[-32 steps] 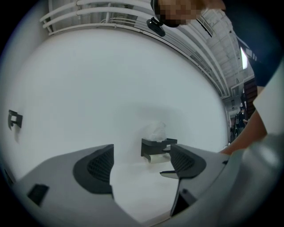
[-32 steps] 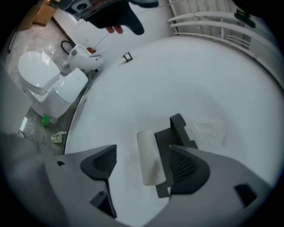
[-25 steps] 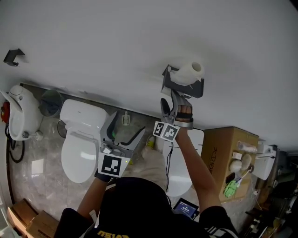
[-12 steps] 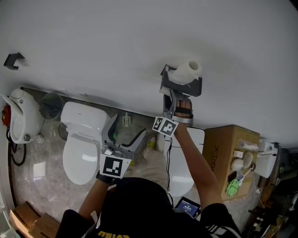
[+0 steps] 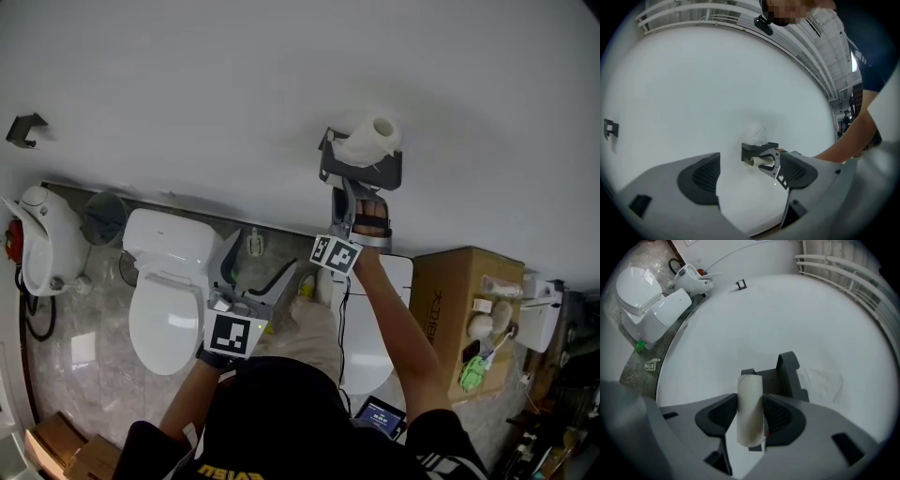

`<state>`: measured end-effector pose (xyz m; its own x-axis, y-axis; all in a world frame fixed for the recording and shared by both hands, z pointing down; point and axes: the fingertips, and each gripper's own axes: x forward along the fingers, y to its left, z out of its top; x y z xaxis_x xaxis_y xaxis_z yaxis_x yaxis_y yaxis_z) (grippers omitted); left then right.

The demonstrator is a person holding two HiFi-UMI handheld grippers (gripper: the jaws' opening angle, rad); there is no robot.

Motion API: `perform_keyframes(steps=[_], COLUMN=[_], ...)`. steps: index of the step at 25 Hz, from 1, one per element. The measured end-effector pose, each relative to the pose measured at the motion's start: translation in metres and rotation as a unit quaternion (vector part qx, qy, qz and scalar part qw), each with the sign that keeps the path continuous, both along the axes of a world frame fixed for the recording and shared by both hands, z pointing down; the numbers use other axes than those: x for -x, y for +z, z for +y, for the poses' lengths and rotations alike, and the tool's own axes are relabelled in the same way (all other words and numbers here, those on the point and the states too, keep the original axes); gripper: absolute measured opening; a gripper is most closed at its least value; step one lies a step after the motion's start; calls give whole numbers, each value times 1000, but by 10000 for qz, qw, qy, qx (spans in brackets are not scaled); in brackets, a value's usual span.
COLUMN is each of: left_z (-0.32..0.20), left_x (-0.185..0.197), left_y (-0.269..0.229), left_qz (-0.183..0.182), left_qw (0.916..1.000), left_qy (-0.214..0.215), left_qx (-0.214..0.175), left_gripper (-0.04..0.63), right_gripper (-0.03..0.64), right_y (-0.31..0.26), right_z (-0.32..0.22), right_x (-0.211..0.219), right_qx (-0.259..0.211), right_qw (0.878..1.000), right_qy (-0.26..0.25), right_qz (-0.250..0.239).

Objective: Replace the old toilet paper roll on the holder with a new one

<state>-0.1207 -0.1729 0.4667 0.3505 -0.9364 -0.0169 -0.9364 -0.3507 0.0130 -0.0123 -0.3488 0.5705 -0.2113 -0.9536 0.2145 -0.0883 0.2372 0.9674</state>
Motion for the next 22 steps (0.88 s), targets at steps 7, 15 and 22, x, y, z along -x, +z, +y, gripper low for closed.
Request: perform_keyframes(steps=[7, 15, 22], left_z=[0, -1, -4], left_x=[-5, -8, -12], left_y=[0, 0, 0], left_qz=[-22, -79, -79], left_qw=[10000, 9998, 9996], left_qy=[63, 172, 272], left_qx=[3, 12, -4], left_gripper=[407, 407, 407], right_gripper=[175, 173, 173], right_y=[-2, -3, -3], right_z=[3, 3, 2], right_x=[-5, -17, -30], right_qx=[-28, -78, -78], right_qw=[9999, 9996, 9993], right_qy=[-34, 53, 192], right_qz=[121, 259, 322])
